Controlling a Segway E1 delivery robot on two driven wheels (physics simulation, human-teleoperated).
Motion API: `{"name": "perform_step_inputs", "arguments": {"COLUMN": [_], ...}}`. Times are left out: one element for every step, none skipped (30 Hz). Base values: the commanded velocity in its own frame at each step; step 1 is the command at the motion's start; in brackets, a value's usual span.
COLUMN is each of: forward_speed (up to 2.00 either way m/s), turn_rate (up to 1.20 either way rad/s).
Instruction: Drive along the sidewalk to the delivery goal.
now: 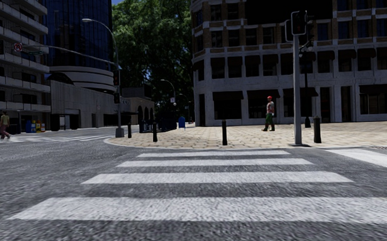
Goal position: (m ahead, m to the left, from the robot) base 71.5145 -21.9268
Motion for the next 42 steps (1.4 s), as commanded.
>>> {"name": "perform_step_inputs", "arguments": {"forward_speed": [2.0,2.0,2.0,2.0,2.0,2.0,2.0,2.0,2.0,2.0,2.0,2.0,2.0,2.0,2.0,2.0,2.0,2.0,2.0,2.0,2.0,2.0,2.0,2.0,2.0,2.0,2.0,2.0,2.0,2.0,2.0,2.0,2.0,2.0,2.0,2.0,2.0,2.0,2.0,2.0,2.0,2.0], "turn_rate": [0.0,0.0,0.0,0.0,0.0,0.0,0.0,0.0,0.0,0.0,0.0,0.0,0.0,0.0,0.0,0.0,0.0,0.0,0.0,0.0,0.0,0.0,0.0,0.0,0.0,0.0,0.0,0.0,0.0,0.0,0.0,0.0,0.0,0.0,0.0,0.0,0.0,0.0,0.0,0.0,0.0,0.0]}}
